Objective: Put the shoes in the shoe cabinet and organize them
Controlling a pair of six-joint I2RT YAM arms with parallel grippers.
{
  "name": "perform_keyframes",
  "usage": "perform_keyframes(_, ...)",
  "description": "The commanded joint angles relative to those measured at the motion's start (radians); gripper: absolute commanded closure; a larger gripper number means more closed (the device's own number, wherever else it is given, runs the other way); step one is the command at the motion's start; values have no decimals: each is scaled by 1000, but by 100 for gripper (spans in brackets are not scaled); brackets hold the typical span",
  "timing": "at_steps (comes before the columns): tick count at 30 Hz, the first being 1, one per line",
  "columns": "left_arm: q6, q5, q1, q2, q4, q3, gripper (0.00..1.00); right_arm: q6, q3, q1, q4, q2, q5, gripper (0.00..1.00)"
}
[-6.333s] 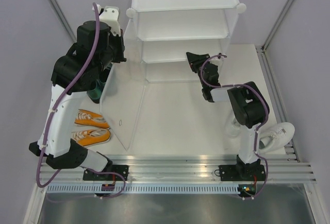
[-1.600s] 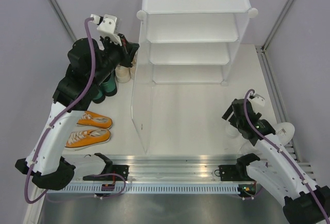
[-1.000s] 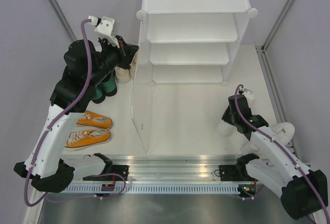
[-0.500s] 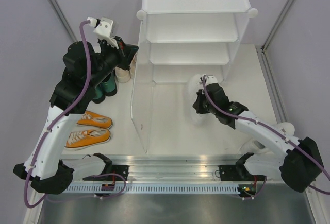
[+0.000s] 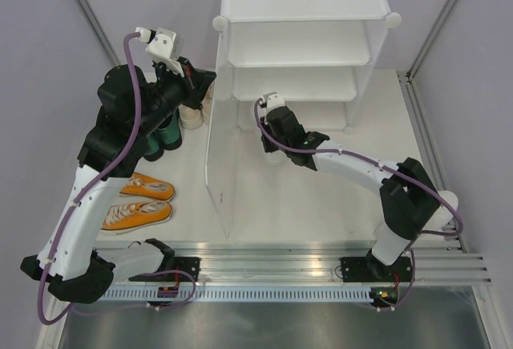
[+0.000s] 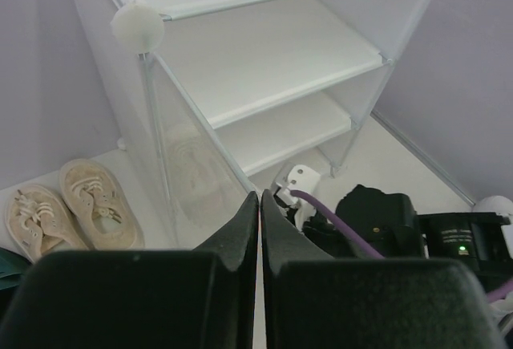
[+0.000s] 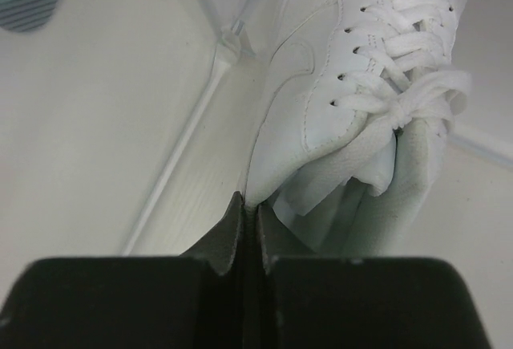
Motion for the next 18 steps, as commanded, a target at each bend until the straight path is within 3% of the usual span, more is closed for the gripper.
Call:
perform_keyframes(1,-27,36,4,22,-161,-45,98,-61,143,4,164,76,73,99)
perform_keyframes(7,-29,35,4,18,-160,-56,98,-45,269,2,169,221,83,99)
perform_keyframes(8,-29,33,4,16,-157,-58,98,-42,280,2,169,228,83,96)
perform_keyframes(10,-29,32,4,16,-157,-62,98,-42,283,4,169,238,70,79)
perform_keyframes(11,-29,32,4,15,-154,-65,98,-39,283,2,169,236,66,57)
perform_keyframes(14,-27,30,7,16,-153,-72,98,-34,269,2,169,215,76,31)
perform_keyframes(18,-29,32,10,12,-151,-75,98,-38,265,2,161,175,69,16)
